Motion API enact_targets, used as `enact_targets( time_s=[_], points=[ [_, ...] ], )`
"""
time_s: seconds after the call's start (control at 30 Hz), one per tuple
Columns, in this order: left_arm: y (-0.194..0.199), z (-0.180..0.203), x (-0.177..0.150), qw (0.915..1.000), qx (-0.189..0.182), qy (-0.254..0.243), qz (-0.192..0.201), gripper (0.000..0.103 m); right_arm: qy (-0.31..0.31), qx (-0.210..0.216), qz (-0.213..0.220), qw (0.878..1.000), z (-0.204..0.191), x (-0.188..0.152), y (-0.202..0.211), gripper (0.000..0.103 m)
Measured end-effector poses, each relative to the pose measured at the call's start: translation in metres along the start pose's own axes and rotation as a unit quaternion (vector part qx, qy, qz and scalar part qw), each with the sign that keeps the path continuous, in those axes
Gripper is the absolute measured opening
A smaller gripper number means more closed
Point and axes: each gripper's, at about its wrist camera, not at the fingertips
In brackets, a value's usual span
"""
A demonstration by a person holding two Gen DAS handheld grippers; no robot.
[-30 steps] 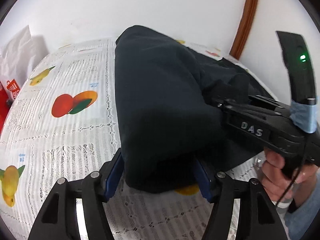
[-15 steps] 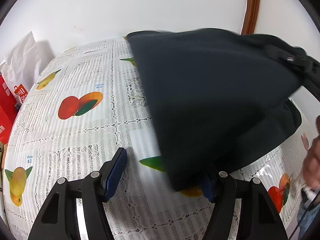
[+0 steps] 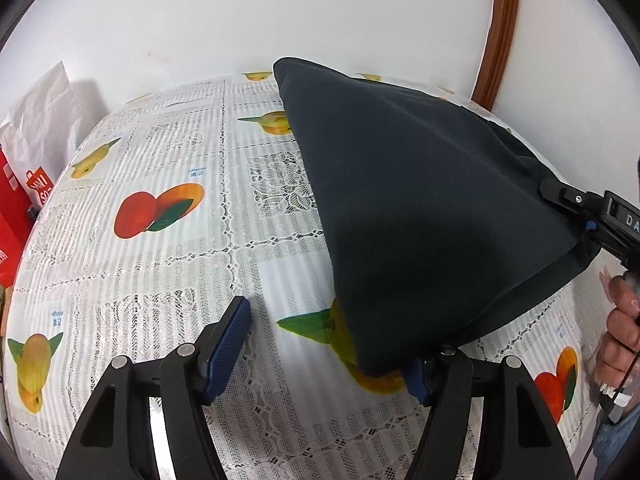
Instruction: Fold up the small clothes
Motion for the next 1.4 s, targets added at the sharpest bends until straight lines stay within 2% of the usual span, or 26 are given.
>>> enact_targets(
  time_s=[0.1, 0.2, 0.3, 0.37, 0.4, 0.53, 0.63, 0.73, 0.77, 0.83, 0.87, 0.97, 1.17, 1.23, 1.3, 1.37, 1.4],
  points=[
    [0.003, 0.001, -0.002, 0.9999, -0.016, -0.007, 0.003, 0.067, -0.013, 0.015, -0.019, 1.000, -0.001, 0.005, -0.012, 0.052],
    [0.003, 0.011, 0.000, 0.9989, -0.047, -0.008, 0.004, 0.068, -0.016, 0.013, -0.019, 1.000, -0.007, 0.008, -0.020, 0.055],
    [-0.004, 0.026, 0.006, 0.9991, -0.039, -0.018, 0.000, 0.068, -0.020, 0.012, -0.023, 0.999, -0.013, 0.011, -0.026, 0.053],
    [-0.006, 0.032, 0.007, 0.9995, -0.012, -0.030, -0.003, 0.070, -0.010, -0.001, -0.026, 1.000, -0.018, 0.012, -0.030, 0.037],
    [-0.007, 0.033, 0.006, 0.9995, -0.011, -0.030, -0.003, 0.070, -0.003, -0.004, -0.027, 1.000, -0.021, 0.011, -0.029, 0.025],
    [-0.006, 0.032, 0.007, 0.9997, -0.004, -0.023, -0.004, 0.070, 0.033, -0.011, -0.020, 0.999, -0.030, 0.016, -0.027, 0.018],
    [-0.006, 0.031, 0.006, 0.9997, -0.002, -0.023, -0.004, 0.070, 0.065, -0.014, 0.023, 0.997, -0.036, 0.024, -0.004, 0.016],
    [-0.006, 0.032, 0.006, 0.9997, -0.001, -0.023, -0.005, 0.070, 0.042, -0.011, 0.076, 0.996, -0.022, 0.030, 0.028, 0.015],
    [-0.006, 0.033, 0.008, 0.9997, -0.001, -0.022, -0.005, 0.070, 0.029, -0.025, 0.103, 0.994, -0.012, 0.027, 0.041, 0.015],
    [-0.007, 0.033, 0.008, 0.9997, -0.002, -0.022, -0.005, 0.070, 0.022, -0.051, 0.122, 0.991, 0.002, 0.022, 0.051, 0.015],
    [-0.007, 0.034, 0.008, 0.9997, 0.000, -0.023, -0.005, 0.070, 0.013, -0.071, 0.108, 0.992, 0.017, 0.019, 0.048, 0.015],
    [-0.007, 0.035, 0.008, 0.9997, 0.001, -0.024, -0.005, 0.070, -0.020, -0.086, 0.035, 0.996, 0.049, 0.011, 0.022, 0.015],
    [-0.007, 0.035, 0.009, 0.9997, -0.001, -0.024, -0.003, 0.071, -0.018, -0.092, 0.033, 0.995, 0.047, 0.006, 0.016, 0.016],
    [-0.004, 0.034, 0.008, 0.9997, -0.001, -0.025, 0.003, 0.066, -0.015, -0.092, 0.031, 0.995, 0.046, 0.006, 0.015, 0.017],
    [-0.001, 0.038, 0.006, 0.9995, -0.004, -0.029, 0.010, 0.053, -0.009, -0.093, 0.028, 0.995, 0.048, 0.004, 0.017, 0.017],
    [0.000, 0.045, 0.005, 0.9994, -0.001, -0.034, 0.011, 0.047, -0.007, -0.094, 0.027, 0.995, 0.048, 0.004, 0.018, 0.017],
    [0.000, 0.047, 0.006, 0.9994, -0.007, -0.034, 0.010, 0.038, -0.009, -0.094, 0.026, 0.995, 0.047, 0.004, 0.019, 0.017]
  ],
)
Point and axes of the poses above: each gripper's, at about its wrist camera, not at the fingertips, and y roughly against the way its jaws point, z to its right, x to its top, and after that the axes turned 6 degrees about -z, right-handed
